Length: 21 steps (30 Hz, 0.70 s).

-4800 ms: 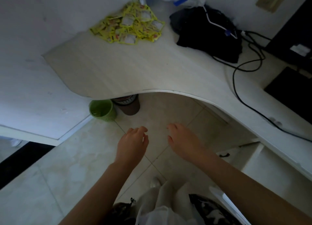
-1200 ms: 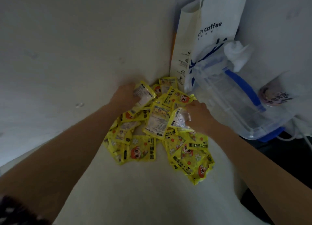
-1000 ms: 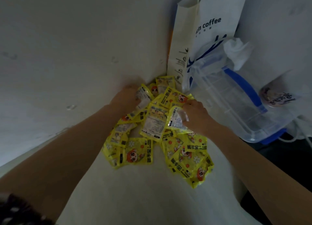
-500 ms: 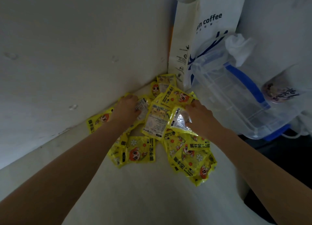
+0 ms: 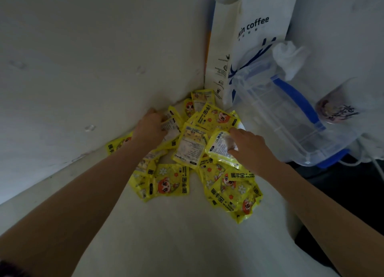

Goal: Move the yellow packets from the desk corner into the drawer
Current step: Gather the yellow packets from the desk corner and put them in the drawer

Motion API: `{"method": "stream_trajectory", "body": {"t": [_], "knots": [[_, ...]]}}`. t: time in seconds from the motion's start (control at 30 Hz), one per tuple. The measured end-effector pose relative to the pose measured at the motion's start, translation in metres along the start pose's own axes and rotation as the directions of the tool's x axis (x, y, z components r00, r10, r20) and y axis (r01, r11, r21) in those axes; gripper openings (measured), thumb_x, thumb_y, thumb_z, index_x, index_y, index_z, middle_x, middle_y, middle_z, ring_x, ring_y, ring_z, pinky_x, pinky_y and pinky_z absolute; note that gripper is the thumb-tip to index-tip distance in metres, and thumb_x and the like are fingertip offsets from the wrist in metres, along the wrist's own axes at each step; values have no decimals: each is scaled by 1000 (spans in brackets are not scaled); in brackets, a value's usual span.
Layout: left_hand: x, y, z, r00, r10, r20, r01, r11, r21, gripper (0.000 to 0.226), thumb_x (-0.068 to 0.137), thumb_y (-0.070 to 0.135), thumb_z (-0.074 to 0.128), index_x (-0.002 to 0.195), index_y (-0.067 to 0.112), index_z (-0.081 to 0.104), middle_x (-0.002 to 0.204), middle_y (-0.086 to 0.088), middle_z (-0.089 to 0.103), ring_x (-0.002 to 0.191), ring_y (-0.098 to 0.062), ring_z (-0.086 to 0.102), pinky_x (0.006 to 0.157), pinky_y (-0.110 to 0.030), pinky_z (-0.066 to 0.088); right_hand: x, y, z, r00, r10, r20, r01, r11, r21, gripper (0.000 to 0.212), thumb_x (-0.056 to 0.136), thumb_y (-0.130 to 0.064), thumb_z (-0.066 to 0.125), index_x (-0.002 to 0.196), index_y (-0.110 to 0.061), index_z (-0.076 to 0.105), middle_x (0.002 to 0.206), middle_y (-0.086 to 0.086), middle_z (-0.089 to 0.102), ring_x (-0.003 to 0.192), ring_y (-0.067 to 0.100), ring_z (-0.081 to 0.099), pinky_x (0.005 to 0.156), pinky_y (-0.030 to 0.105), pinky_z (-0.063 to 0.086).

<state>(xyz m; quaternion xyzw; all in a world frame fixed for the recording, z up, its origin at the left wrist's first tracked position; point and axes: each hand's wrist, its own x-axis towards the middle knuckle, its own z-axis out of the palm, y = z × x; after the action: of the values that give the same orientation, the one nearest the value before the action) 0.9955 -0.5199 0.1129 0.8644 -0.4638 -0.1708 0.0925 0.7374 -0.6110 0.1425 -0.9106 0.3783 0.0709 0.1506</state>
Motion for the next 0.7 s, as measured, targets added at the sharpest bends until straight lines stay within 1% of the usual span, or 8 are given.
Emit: {"method": "stream_trajectory", "body": {"t": [0.13,0.23,0.27,0.33,0.43,0.5,0.6,0.7], "knots": [[-19,-14,-12,997,4,-73,-10,997,-76,29,78,10,70,103,0,60,102,-17,51,96,-37,55,77,-37,42,-11,-1,-8,999,31,-44,-23,986,163,30,90,-26,60,111,-12,44,85,4,60,78,28,61,69,37,48],[-44,-28,-21,984,-125,-123,97,973,-210,31,77,13,73,103,0,60,103,-20,55,98,-35,55,78,-37,41,-26,1,-9,994,106,-2,-98,925,367,51,85,-24,70,125,-17,38,69,-6,51,59,15,51,57,28,38],[-54,-33,-23,974,-189,-125,147,947,-285,33,77,14,74,103,2,59,105,-19,58,97,-34,57,80,-39,45,-31,2,-7,989,142,28,-141,900,413,56,83,-24,72,128,-17,40,77,-4,57,63,15,54,60,27,39],[-78,-40,-25,954,-283,-96,213,871,-443,37,74,12,77,101,8,52,103,-13,60,90,-30,60,76,-44,52,-43,4,-2,971,211,112,-239,863,445,58,80,-30,74,127,-12,47,107,8,63,94,25,61,77,30,44],[-109,-45,-19,930,-367,-4,286,734,-616,51,71,6,81,102,14,41,96,-4,57,82,-23,59,59,-37,53,-60,8,10,915,315,254,-402,782,477,82,69,-52,76,134,-9,49,135,8,52,125,27,49,103,37,40],[-125,-45,-13,909,-412,55,332,640,-693,58,68,5,82,108,18,42,94,0,57,80,-20,60,57,-33,52,-68,12,19,894,346,283,-446,733,514,91,58,-59,76,130,-9,53,134,11,55,120,28,55,101,41,46],[-142,-46,-4,867,-468,172,410,473,-780,68,65,6,85,122,14,49,105,-6,65,89,-24,66,73,-46,58,-81,15,29,860,379,342,-505,733,456,72,72,-35,81,131,-5,52,132,11,54,118,28,55,87,29,46],[-154,-42,1,881,-429,202,414,488,-769,37,69,6,82,103,11,68,101,-14,71,88,-32,68,80,-52,57,-92,15,37,841,390,375,-535,704,467,73,70,-33,82,131,-5,52,131,15,57,116,28,57,82,28,48]]}}
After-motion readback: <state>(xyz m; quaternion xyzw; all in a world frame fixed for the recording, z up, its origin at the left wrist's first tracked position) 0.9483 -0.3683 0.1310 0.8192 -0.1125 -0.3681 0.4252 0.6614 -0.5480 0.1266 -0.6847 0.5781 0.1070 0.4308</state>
